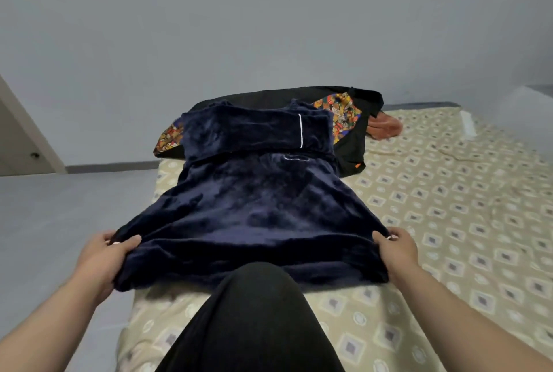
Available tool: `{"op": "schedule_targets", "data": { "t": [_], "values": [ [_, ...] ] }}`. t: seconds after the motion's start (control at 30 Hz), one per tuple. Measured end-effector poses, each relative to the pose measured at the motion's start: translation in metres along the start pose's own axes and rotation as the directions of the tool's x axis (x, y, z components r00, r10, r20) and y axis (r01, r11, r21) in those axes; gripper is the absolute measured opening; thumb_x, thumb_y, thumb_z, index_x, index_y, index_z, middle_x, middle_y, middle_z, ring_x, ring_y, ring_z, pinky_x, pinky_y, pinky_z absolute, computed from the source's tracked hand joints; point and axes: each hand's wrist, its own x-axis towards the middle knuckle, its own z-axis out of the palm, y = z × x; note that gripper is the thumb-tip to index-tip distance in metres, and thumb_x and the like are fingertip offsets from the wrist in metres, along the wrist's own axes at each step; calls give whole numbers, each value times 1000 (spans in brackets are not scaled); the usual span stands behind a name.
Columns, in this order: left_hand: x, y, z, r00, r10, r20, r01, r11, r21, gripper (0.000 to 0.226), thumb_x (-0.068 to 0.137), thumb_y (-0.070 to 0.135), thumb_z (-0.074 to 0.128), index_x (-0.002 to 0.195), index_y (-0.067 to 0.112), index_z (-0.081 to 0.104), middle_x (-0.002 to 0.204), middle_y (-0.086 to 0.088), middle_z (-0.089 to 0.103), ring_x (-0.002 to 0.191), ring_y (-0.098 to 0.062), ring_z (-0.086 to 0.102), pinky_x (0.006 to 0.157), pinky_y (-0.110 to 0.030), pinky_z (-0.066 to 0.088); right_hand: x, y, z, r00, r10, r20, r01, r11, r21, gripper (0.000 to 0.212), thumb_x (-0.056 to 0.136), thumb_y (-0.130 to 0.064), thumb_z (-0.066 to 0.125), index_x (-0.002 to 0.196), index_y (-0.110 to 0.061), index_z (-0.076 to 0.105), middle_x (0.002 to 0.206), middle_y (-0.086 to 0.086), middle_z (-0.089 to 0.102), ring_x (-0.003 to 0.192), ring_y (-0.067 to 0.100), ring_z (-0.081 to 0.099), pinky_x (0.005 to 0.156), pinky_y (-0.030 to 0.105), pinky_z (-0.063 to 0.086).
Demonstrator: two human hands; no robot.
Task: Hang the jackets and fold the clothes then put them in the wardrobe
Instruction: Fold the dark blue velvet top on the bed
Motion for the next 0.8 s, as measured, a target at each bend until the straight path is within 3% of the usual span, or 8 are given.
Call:
{"op": "schedule_targets", "data": {
  "t": [0.13, 0.23, 0.33, 0.4, 0.47, 0.57, 0.7, 0.8],
  "values": [
    [-20, -23, -5, 984, 149, 97, -173, 921, 348, 73, 77, 14, 84, 140, 14, 46, 113, -10, 67, 101, -30, 63, 89, -41, 46, -25, 26, 7, 964, -224, 143, 261, 898, -353, 51, 88, -33, 71, 131, -11, 55, 116, 5, 60, 98, 23, 61, 91, 38, 50],
    [-35, -50, 0, 966, 157, 205, -219, 918, 332, 69, 77, 11, 84, 137, 22, 52, 121, -3, 65, 100, -20, 63, 87, -37, 46, -43, 41, 9, 951, -214, 223, 274, 917, -289, 71, 84, -45, 75, 143, -19, 46, 132, 1, 56, 121, 25, 56, 103, 43, 46],
    [-37, -64, 2, 999, -36, 41, 29, 988, 153, 48, 82, 11, 79, 125, 5, 56, 107, -12, 67, 89, -29, 66, 78, -40, 50, -39, 43, 1, 984, 83, 159, -60, 988, -144, 67, 84, -31, 77, 137, -4, 46, 122, 10, 62, 103, 34, 64, 79, 41, 53],
    [-39, -65, -2, 971, -237, 41, 233, 969, 83, 27, 88, 8, 72, 110, -4, 62, 93, -18, 70, 80, -34, 67, 71, -40, 53, -33, 41, -8, 939, 240, 245, -217, 969, -117, 42, 86, -19, 76, 116, 4, 59, 99, 19, 67, 78, 35, 65, 57, 37, 51],
    [-41, -64, -8, 948, -315, 49, 312, 948, 68, 12, 94, 5, 62, 104, -1, 62, 91, -19, 67, 77, -36, 64, 57, -37, 55, -32, 38, -18, 895, 303, 328, -279, 953, -119, 25, 88, -8, 72, 108, 4, 63, 94, 24, 69, 74, 37, 66, 56, 36, 52],
    [-37, -49, -18, 951, -309, -28, 303, 944, -130, 18, 97, -1, 52, 115, 2, 56, 95, -16, 59, 76, -29, 56, 34, -30, 50, -27, 31, -31, 924, 266, 275, -273, 962, -11, 18, 90, -3, 68, 107, 5, 64, 97, 26, 70, 73, 37, 66, 54, 36, 52],
    [-32, 3, -21, 995, -99, -27, 83, 932, -354, 51, 101, 2, 42, 146, 27, 43, 126, -7, 51, 88, -22, 57, 64, -37, 52, -34, -1, -31, 926, 167, 338, -285, 898, 336, 17, 100, -8, 54, 116, -9, 57, 105, 14, 63, 76, 23, 59, 48, 27, 50],
    [-42, 57, -16, 993, 50, 107, 17, 840, -542, 32, 98, -1, 38, 114, 13, 63, 112, -13, 58, 87, -19, 59, 74, -37, 55, -41, -41, -29, 929, 44, 366, -257, 789, 558, 22, 101, -4, 43, 108, -10, 63, 106, 13, 67, 88, 20, 64, 56, 29, 58]
  ]
}}
